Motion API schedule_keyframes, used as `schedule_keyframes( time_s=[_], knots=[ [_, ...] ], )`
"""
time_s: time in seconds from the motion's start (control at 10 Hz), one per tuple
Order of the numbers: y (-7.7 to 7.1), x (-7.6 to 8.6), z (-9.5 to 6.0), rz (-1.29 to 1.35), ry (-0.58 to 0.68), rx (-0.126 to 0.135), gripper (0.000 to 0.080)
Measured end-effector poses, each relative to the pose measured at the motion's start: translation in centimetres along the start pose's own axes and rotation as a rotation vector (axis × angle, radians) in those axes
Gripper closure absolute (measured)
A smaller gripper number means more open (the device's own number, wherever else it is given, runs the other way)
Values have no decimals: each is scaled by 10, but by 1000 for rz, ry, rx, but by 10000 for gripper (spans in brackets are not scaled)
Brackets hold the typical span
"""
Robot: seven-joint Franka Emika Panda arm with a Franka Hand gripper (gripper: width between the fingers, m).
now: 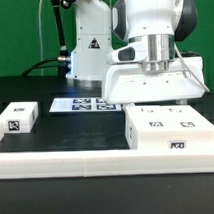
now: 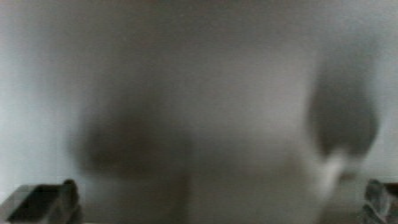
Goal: Assemble cabinet
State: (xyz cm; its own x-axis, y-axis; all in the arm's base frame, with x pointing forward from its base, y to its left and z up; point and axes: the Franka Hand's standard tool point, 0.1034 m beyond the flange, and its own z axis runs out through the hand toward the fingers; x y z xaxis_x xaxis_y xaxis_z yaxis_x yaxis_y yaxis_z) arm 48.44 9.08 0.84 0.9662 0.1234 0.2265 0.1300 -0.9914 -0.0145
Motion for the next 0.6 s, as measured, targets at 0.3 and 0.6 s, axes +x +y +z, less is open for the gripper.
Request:
schedule_keyframes(
  time_s=[0.3,0.6],
  knots=[
    [1,5,3,32,-16,-7,2],
    [11,13,7,29,-12,-19,2]
  ],
)
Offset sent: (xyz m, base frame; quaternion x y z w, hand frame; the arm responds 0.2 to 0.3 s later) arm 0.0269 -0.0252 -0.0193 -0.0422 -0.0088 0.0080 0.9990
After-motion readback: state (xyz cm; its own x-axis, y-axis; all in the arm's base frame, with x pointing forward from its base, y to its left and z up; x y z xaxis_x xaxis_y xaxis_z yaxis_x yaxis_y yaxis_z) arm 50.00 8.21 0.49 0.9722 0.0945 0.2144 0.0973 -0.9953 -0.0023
